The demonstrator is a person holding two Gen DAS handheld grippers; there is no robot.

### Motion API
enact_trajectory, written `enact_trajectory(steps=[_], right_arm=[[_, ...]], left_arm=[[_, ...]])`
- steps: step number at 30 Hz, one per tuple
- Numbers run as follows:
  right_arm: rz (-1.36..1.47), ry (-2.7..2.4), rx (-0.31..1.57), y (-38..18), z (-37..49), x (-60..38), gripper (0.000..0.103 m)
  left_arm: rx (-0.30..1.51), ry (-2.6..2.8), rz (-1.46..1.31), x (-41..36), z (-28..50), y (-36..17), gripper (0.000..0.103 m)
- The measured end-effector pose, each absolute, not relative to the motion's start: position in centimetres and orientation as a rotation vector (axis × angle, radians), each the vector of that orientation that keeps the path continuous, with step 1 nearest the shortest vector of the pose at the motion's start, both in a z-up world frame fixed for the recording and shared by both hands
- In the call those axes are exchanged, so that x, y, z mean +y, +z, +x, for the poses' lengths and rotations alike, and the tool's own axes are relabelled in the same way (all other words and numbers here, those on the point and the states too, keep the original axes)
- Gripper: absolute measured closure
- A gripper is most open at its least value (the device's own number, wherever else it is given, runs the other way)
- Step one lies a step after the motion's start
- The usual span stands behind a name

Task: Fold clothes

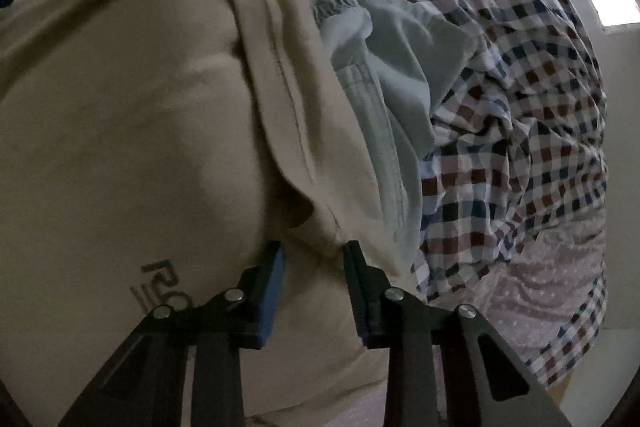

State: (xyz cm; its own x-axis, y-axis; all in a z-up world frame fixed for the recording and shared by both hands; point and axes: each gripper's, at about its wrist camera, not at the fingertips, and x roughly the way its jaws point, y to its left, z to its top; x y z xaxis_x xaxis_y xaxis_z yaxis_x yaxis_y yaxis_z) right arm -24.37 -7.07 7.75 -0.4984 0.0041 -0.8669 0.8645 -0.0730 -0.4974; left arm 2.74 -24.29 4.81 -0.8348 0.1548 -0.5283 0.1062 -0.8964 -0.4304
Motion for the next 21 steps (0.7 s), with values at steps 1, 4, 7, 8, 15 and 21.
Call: enact_trajectory(steps=[1, 4, 7, 8, 15, 21], right_arm=[[0.951, -1.654, 1.527, 7.7, -24.7, -7.3, 0.072], [0.937, -1.672, 1.509, 7.6, -25.5, -7.9, 0.081], [0.896, -1.76, 1.518, 8.4, -26.4, -8.2, 0.097], [0.882, -1.807, 1.495, 8.9, -27.0, -8.3, 0.098], [0.884, -2.126, 1.304, 11.8, -32.0, -8.8, 0.099], [1.048, -2.287, 1.131, 10.6, -36.8, -10.5, 0.091]], left_arm=[[-0.71, 2.898, -0.899, -24.3, 2.7, 4.7, 0.017], [-0.749, 2.891, -0.915, -24.8, 2.6, 4.3, 0.017], [-0.789, 2.891, -0.927, -25.3, 2.6, 4.0, 0.017], [-0.796, 2.894, -0.927, -25.4, 2.6, 4.0, 0.017], [-0.824, 2.899, -0.927, -25.9, 2.6, 3.9, 0.017], [-0.861, 2.891, -0.943, -26.3, 2.5, 3.8, 0.017]])
